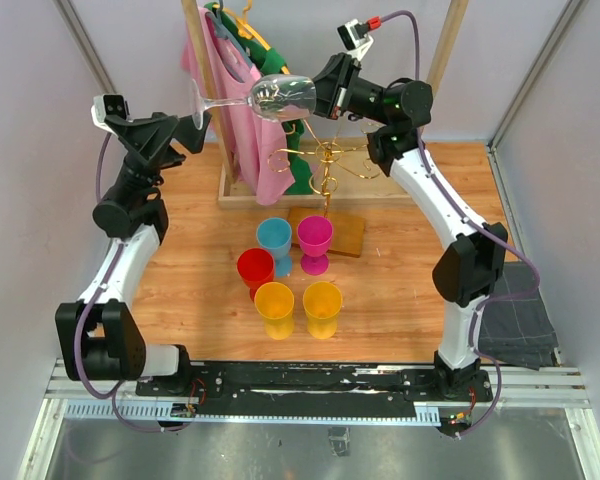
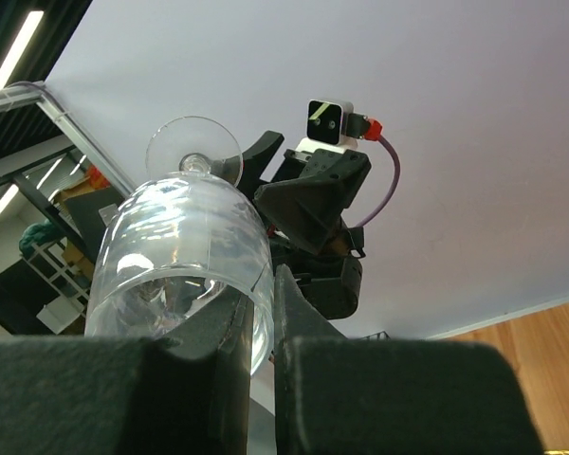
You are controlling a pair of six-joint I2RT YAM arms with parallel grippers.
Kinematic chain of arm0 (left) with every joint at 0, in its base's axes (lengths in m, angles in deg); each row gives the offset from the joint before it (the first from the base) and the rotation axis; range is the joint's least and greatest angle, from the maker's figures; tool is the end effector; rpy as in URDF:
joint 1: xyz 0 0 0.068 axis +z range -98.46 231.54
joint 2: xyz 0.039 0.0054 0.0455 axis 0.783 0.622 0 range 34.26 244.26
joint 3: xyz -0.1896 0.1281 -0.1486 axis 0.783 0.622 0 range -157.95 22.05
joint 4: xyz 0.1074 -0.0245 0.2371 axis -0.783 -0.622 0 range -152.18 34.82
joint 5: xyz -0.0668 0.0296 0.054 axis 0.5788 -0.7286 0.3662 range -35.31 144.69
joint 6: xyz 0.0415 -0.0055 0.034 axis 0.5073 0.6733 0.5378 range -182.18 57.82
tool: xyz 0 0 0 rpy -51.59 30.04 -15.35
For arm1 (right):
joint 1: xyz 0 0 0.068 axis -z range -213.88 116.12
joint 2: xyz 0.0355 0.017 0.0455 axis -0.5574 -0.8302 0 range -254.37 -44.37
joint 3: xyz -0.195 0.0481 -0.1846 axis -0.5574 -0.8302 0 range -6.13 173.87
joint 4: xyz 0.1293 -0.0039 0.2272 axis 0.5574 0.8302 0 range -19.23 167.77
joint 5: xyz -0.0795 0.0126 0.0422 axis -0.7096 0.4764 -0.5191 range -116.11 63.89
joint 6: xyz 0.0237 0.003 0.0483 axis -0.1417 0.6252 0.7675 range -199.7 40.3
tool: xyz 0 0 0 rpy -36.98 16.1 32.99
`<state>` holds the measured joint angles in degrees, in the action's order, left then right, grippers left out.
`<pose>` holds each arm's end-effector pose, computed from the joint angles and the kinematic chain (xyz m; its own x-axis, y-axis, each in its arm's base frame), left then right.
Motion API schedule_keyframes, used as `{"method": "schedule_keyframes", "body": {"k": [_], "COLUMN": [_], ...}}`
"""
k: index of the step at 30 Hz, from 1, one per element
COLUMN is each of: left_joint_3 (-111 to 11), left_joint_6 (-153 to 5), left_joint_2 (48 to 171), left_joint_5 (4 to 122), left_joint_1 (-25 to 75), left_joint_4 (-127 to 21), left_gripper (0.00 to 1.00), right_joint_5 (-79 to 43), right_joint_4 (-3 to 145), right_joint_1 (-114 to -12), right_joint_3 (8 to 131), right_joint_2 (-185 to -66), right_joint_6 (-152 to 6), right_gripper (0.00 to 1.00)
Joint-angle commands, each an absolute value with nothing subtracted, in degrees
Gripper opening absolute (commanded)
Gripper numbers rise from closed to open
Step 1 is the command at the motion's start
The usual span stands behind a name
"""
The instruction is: Place the wine glass upside down on the wine glass rack
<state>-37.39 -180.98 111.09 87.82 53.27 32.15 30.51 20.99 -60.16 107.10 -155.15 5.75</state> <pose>0.2477 -0.0119 0.4521 -0.5945 -0.7521 -0.2845 0.7445 -0.3812 -0.5480 0.3572 0.2097 0.5047 -0.6439 0.2938 -0.7065 -0.7622 -0.3278 0.5583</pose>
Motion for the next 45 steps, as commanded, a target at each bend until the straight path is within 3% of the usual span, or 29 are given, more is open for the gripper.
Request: {"method": "schedule_keyframes", "body": {"k": [1, 9, 38, 43, 45], "left_joint_3": [-36.8, -34.9, -31.5, -30.3, -29.8], "left_joint_6": [-197.2, -198.1, -199.2, -199.5, -199.5], "left_joint_2": [108.7, 106.8, 101.9, 100.8, 100.6], "left_joint_5": [86.3, 84.8, 84.7, 84.0, 83.8], "left_joint_1": [53.1, 53.0, 52.1, 51.9, 51.9], "left_joint_4": [46.7, 46.8, 46.8, 46.8, 46.7], "left_gripper": [0.73, 0.71, 0.63, 0.55, 0.45], "right_joint_5": [33.2, 36.2, 35.5, 34.7, 34.4], "right_joint_4": [13.7, 8.1, 12.3, 12.2, 12.4], "right_joint_1": [-61.2, -62.5, -64.1, -63.6, -63.4], "right_joint_3": [114.6, 119.1, 121.5, 121.8, 121.9], "right_joint_2": [-156.6, -161.0, -164.7, -165.0, -165.1], "right_joint_6": [10.9, 17.6, 13.8, 13.6, 13.4], "right_gripper": [0.01, 0.01, 0.01, 0.01, 0.01]}}
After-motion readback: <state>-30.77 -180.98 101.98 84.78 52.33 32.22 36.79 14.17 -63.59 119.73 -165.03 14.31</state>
